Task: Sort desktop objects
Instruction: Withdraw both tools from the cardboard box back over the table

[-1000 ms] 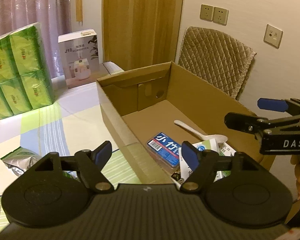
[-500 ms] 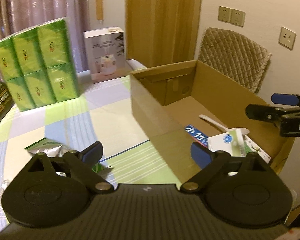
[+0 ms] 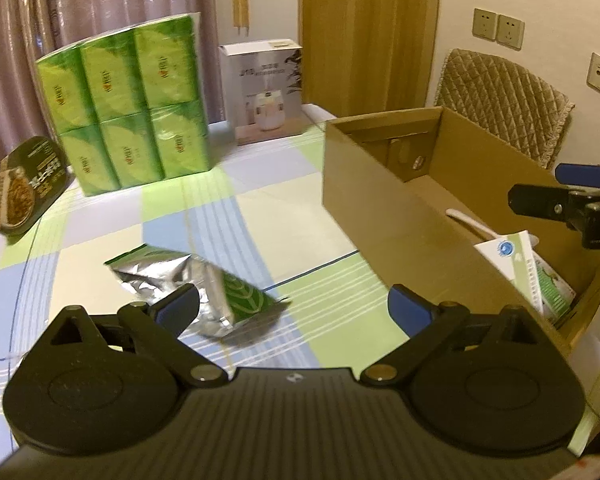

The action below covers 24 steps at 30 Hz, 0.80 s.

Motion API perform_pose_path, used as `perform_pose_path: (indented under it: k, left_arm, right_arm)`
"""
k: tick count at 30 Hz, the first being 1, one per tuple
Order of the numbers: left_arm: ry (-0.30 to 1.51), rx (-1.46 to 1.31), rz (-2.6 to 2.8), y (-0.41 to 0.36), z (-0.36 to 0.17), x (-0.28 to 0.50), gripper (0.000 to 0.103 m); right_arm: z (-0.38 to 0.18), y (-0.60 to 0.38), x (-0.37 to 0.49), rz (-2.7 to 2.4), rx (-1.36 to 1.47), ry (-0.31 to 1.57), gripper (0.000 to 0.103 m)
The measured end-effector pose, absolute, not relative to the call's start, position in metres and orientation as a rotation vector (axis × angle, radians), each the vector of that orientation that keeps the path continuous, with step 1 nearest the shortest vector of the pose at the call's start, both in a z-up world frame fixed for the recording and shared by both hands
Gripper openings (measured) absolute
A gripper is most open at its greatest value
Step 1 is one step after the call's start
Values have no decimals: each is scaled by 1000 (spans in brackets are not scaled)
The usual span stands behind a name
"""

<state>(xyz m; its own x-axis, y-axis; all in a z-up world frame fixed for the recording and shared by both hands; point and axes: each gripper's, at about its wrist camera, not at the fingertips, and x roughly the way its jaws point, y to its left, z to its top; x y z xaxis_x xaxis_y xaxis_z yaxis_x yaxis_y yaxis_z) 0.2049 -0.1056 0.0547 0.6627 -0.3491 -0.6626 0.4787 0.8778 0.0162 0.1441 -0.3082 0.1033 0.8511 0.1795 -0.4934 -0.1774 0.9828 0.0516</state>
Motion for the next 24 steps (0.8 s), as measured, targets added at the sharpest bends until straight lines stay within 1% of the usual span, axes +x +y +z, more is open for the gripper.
perform_pose_path:
  k: [13,24]
  left_arm:
    - [729,198,-362,-30,46,204,99]
    - [776,205,-272,38,29,213,99]
  right_arm:
    - [104,-246,151,331,-49,481,101]
    - [93,-183,160,483,-140,508,101]
